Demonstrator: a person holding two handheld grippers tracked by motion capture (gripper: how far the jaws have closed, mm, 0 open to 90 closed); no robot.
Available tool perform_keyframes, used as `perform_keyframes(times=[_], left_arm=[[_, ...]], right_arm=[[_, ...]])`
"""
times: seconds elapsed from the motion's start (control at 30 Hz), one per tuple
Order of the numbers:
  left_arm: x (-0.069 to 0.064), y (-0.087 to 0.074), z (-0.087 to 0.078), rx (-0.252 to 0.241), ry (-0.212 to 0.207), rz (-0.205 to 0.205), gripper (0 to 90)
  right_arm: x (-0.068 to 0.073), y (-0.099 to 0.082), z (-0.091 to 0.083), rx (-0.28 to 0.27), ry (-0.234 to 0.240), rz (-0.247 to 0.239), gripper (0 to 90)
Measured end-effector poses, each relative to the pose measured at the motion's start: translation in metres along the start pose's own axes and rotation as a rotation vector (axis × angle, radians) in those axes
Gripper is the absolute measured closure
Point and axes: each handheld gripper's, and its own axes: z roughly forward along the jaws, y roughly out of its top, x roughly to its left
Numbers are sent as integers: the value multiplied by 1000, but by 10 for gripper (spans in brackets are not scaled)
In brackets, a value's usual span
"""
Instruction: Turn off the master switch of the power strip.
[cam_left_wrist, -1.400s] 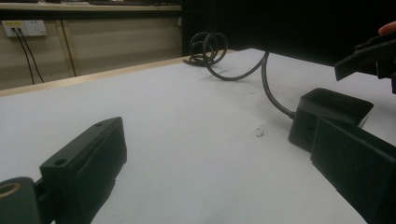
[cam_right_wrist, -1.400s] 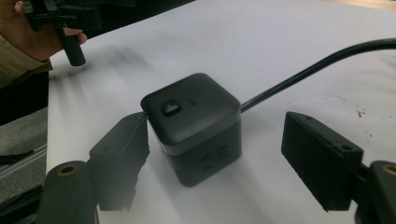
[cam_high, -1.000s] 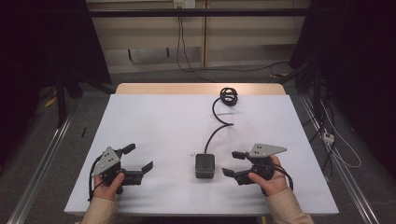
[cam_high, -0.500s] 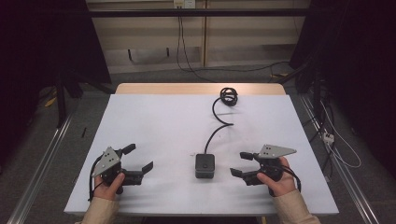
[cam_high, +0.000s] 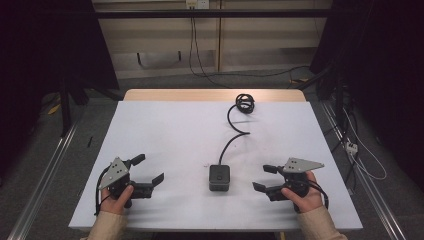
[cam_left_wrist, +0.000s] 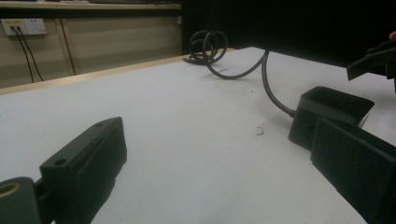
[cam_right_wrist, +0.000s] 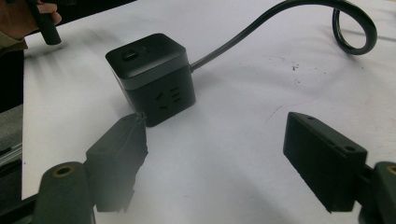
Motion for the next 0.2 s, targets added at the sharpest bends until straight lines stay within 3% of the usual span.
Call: perform_keyframes(times=[0.2], left_arm=[[1,0,0,0,0,3,35]], right_arm=[[-2,-1,-1,4,-6,-5,211]])
